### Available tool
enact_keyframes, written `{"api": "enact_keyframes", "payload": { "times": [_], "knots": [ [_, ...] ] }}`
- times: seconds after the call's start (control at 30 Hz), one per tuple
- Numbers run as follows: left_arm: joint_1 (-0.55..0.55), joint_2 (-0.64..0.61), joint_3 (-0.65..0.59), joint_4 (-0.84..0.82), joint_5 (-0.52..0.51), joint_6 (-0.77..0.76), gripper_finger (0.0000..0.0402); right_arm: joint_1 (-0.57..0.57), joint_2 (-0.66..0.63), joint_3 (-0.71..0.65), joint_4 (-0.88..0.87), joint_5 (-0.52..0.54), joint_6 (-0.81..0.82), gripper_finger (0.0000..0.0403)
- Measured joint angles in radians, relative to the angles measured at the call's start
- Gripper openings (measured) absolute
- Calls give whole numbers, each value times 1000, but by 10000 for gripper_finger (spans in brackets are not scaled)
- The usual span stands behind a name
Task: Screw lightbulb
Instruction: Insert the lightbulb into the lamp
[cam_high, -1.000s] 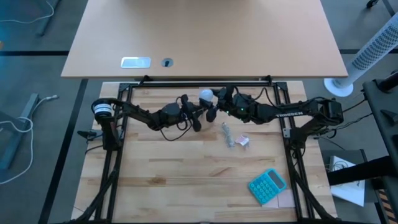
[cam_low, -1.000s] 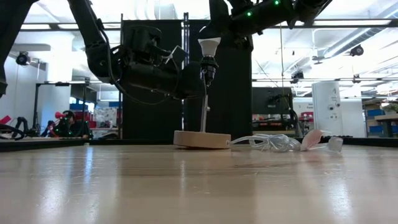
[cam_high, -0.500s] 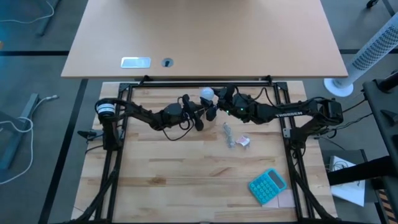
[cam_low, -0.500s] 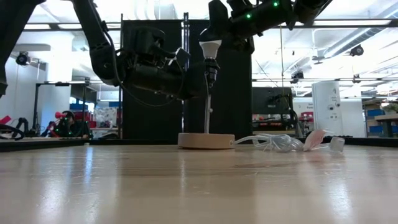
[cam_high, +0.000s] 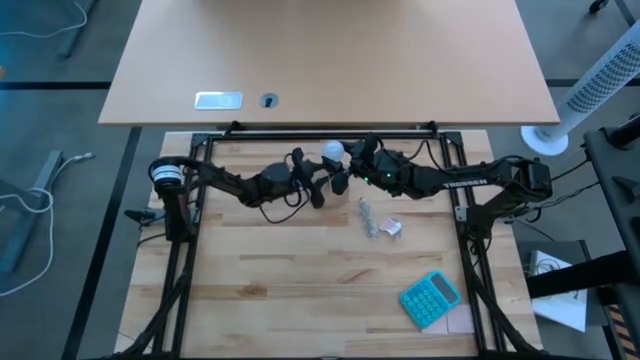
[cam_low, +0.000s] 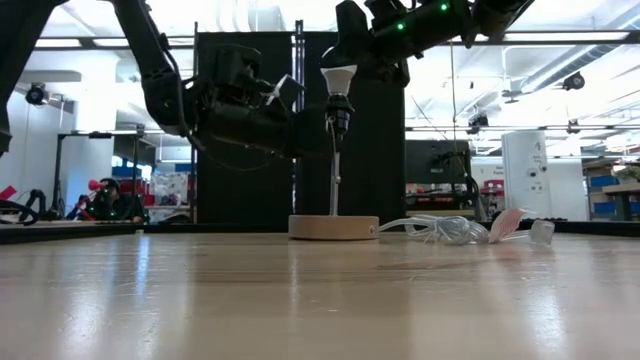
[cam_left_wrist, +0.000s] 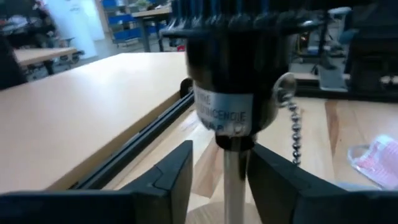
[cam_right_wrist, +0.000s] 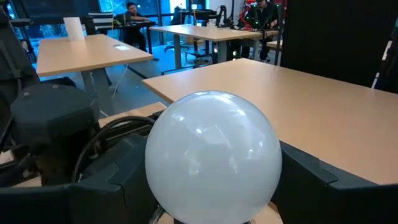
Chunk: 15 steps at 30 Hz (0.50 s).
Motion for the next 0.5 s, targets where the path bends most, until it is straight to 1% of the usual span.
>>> {"api": "enact_keyframes", "payload": {
  "times": [0.1,0.27,0.4,0.5],
  "knots": [
    [2,-46,-33,-18,75,31,173,0,0,0,0,-4,-2,243],
    [19,-170,-90,-146,195,67,217,0,0,0,0,-14,-8,242],
    [76,-263,-102,-272,347,58,247,0,0,0,-1,-28,-6,245],
    [149,-278,-85,-326,481,30,267,0,0,0,-1,-29,-6,242]
  ]
}}
